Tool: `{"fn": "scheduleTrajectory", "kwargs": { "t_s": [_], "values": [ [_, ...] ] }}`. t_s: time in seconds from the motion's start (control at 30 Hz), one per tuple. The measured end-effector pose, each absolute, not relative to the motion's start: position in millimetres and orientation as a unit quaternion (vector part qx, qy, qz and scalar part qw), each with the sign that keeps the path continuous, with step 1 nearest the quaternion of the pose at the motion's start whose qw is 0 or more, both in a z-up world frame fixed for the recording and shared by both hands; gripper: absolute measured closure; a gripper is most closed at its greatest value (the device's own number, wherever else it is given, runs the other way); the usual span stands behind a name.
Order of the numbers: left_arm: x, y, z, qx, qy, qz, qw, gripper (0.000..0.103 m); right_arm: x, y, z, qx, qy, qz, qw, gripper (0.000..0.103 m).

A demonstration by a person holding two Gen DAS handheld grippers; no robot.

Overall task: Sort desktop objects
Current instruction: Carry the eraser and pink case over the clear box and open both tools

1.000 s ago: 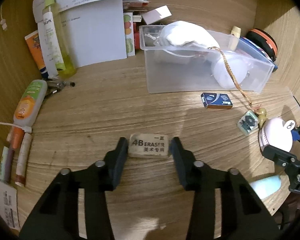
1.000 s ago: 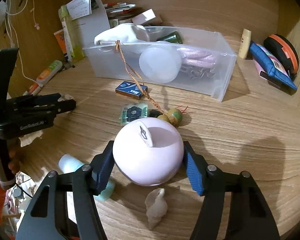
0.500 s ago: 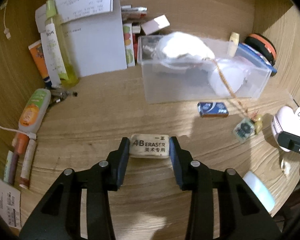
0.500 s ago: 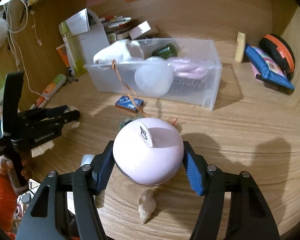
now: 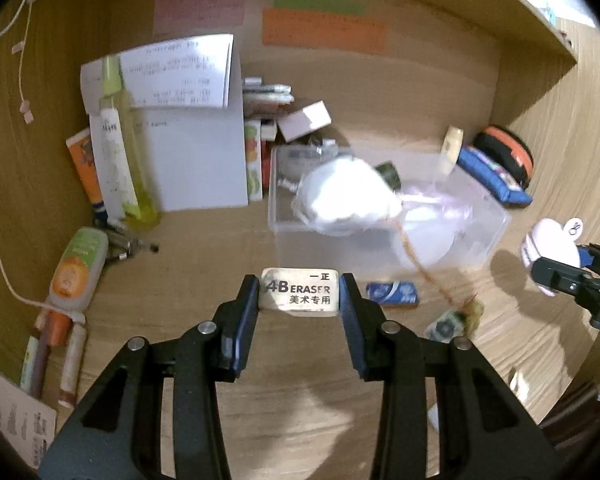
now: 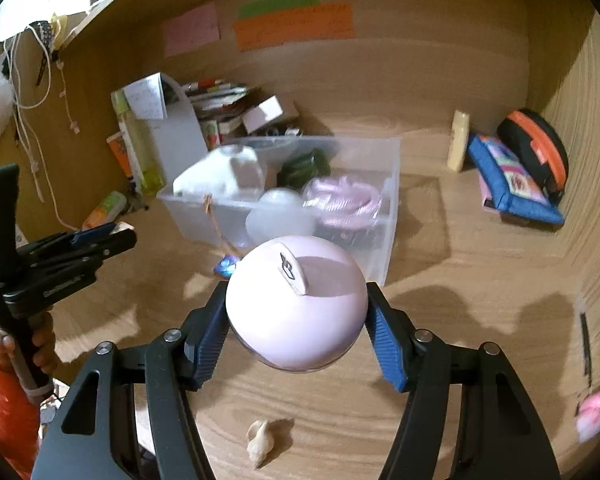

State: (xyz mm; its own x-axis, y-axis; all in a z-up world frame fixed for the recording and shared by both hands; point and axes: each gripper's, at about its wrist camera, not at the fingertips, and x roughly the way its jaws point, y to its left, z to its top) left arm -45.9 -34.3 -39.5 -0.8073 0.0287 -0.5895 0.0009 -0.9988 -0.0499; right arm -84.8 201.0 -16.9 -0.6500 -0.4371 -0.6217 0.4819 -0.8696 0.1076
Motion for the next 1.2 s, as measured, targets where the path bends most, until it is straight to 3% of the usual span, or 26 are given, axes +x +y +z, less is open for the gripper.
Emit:
{"fn": "scheduleTrajectory", "kwargs": {
  "t_s": [0.6, 1.2],
  "values": [
    [-92.5, -39.7, 10.9, -0.27, -0.042, 0.962, 0.02, 0.063, -142.2, 192.5, 22.4, 0.297, 0.034, -0.918, 0.262, 0.042],
    [-177.7, -26.4, 7.3, -0.314, -0.064, 0.945, 0.064, 0.064, -220.5, 162.6, 8.5, 0.34, 0.046, -0.902, 0.264, 0.042]
  ]
}}
